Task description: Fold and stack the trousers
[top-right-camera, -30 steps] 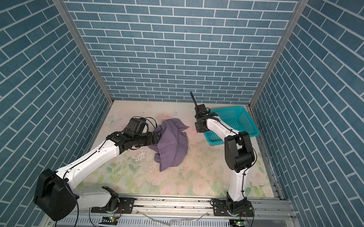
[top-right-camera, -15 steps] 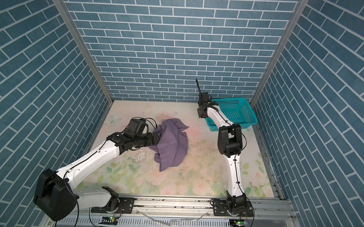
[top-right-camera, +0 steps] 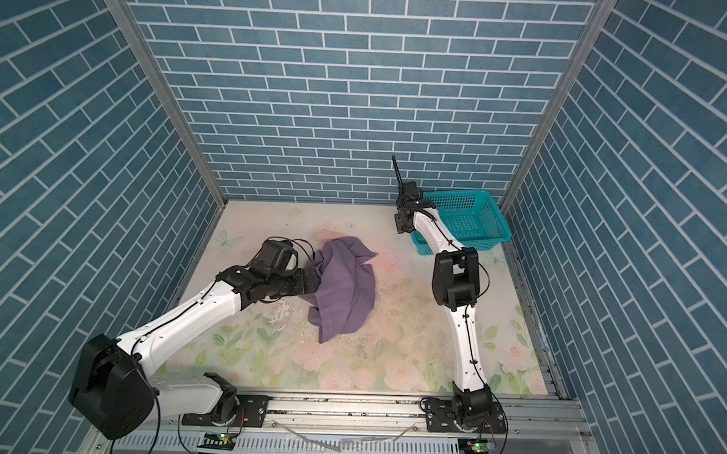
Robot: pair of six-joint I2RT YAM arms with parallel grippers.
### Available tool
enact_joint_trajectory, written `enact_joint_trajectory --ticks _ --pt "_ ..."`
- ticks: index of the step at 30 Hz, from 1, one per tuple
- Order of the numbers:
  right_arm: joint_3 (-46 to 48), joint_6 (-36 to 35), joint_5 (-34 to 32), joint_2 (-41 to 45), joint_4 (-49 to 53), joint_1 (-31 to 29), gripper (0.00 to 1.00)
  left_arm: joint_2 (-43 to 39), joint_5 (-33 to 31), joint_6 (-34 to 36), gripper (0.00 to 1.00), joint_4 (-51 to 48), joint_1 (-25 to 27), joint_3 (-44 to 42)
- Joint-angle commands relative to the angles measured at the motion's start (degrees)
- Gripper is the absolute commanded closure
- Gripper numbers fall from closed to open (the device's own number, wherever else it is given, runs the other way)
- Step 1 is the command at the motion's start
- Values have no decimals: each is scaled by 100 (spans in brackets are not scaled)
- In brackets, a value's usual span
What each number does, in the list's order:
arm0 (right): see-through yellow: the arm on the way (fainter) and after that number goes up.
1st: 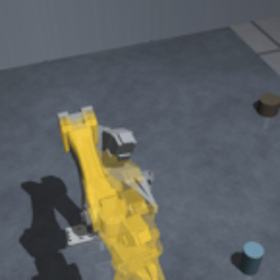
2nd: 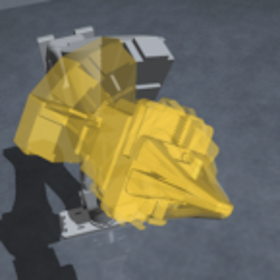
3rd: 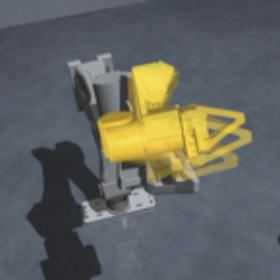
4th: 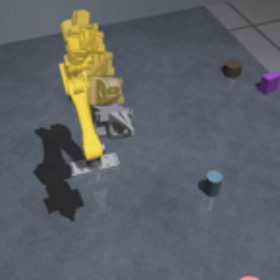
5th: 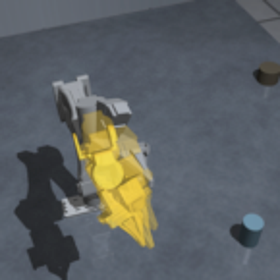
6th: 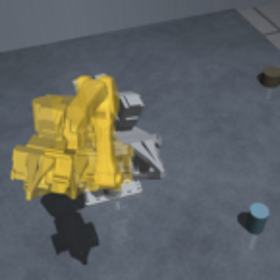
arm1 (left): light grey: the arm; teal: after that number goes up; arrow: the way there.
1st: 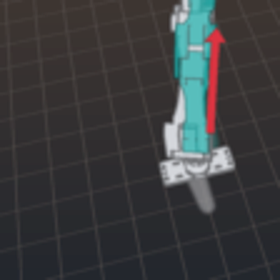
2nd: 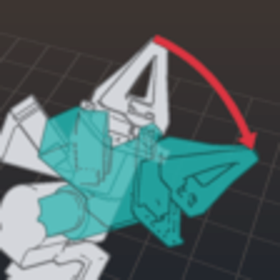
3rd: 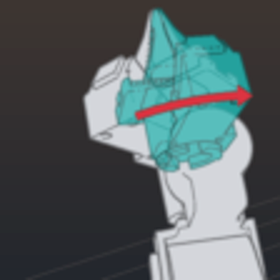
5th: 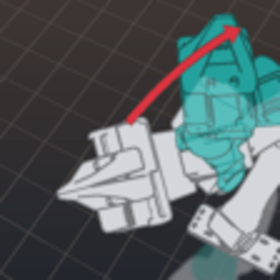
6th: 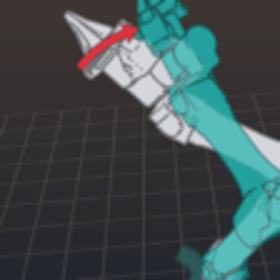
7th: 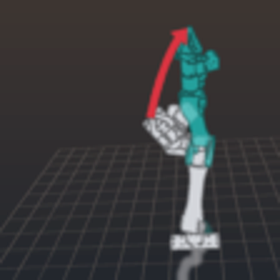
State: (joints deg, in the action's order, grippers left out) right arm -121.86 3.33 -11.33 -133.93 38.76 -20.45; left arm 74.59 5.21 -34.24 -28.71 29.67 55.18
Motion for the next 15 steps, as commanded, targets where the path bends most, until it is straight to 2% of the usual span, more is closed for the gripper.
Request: enact_joint_trajectory --ticks 1,8,10,12,13,14,15 --pt "958 400 -46 1421 -566 -92 31 140 -226 254 1 -61 312 350" --pt "2861 765 -97 3390 -1018 -549 26 793 -243 197 1 356 623 517" --pt "3312 781 -140 3876 -1019 -765 26 1107 -141 203 6 484 636 634" --pt "3731 853 -94 4308 -1033 -908 26 1397 36 239 24 585 645 809" --pt "3964 923 -37 4526 -1060 -938 26 1532 123 257 44 579 654 954" --pt "4163 997 17 4725 -1071 -944 26 1654 187 272 59 508 661 1107" --pt "4371 1066 19 4925 -1077 -944 27 1764 252 322 69 369 654 1363"
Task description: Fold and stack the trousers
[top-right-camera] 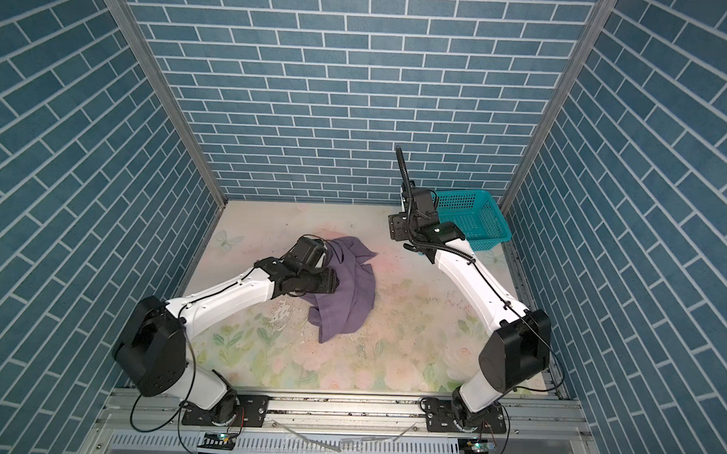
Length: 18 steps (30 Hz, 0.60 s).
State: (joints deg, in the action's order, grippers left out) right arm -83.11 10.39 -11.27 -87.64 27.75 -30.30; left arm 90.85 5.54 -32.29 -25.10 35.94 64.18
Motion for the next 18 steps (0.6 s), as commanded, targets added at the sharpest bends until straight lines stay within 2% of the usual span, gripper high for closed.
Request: enact_joint_trajectory --ticks 1,3,5,6,10,12,15,18 --pt "699 397 -28 484 27 42 26 211 264 196 77 -147 35 760" --pt "1030 420 -154 750 35 42 27 266 302 414 92 -514 47 1512" --pt "1289 437 -259 922 38 50 28 300 273 659 99 -981 70 2377" --pt "1381 446 -258 965 56 59 34 313 266 782 99 -1213 93 2920" --pt "1564 616 -72 1033 25 73 69 315 438 1221 97 -1865 237 4650" --pt "1626 706 -12 1040 -82 84 73 179 526 1347 96 -2027 258 5035" --pt "1609 775 112 948 -213 80 72 -405 137 1462 95 -1929 217 4664" --pt "1555 854 311 745 -277 78 68 -1234 -501 1325 93 -1678 -91 3437"
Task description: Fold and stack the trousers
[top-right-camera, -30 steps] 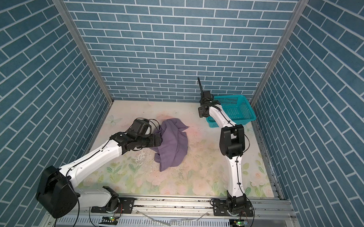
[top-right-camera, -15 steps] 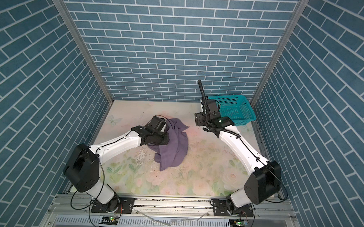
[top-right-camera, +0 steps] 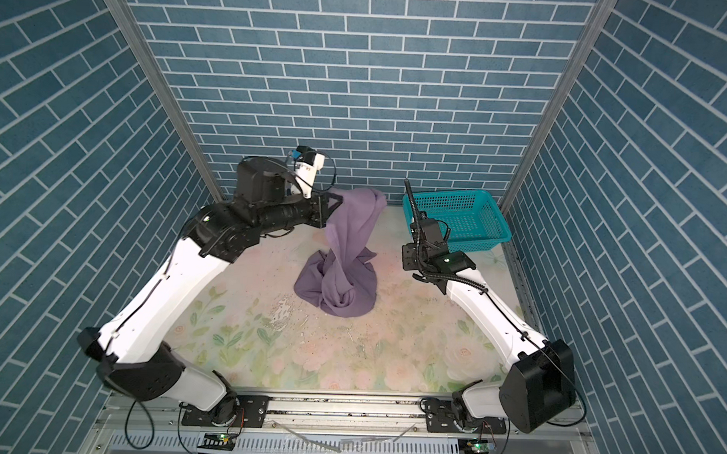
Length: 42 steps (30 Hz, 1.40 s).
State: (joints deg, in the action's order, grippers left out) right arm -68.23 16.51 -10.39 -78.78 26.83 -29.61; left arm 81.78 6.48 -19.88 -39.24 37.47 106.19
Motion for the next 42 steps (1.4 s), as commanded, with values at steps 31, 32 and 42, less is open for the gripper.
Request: enact_joint_trajectory --ticks 31,32,42 --pt "-1606 1063 2238 -3375 -570 -639 100 -1467 365 -1273 12 511 -2930 -4987" --pt "-1954 794 1955 -3331 -235 -634 100 -1454 384 -1251 11 489 -2930 -4933" --pt "-5808 -1204 -186 -2505 1521 -199 100 -1602 609 -1212 12 546 -2912 -4533"
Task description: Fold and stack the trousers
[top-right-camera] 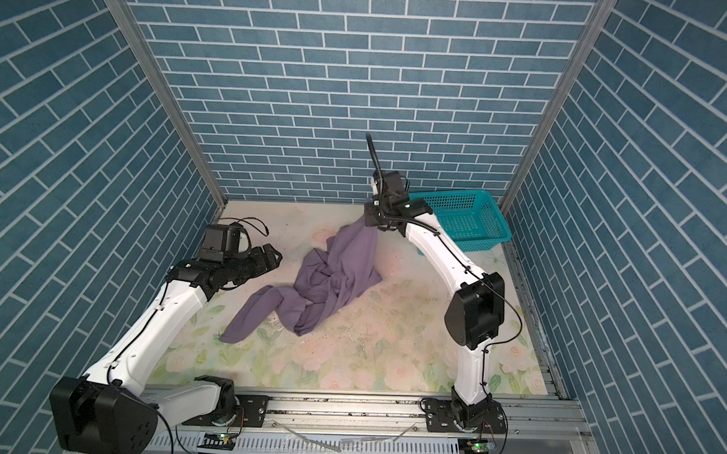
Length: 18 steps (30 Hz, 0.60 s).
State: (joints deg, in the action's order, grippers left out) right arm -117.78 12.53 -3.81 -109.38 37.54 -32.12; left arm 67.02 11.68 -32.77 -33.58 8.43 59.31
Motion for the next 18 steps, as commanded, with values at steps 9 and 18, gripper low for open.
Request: enact_joint_trajectory --ticks 9,18 --pt "-901 -715 352 456 479 -964 100 -350 -201 141 9 -476 -16 518" --pt "-46 249 1849 -25 40 -1315 100 -683 381 89 1 -280 -8 733"
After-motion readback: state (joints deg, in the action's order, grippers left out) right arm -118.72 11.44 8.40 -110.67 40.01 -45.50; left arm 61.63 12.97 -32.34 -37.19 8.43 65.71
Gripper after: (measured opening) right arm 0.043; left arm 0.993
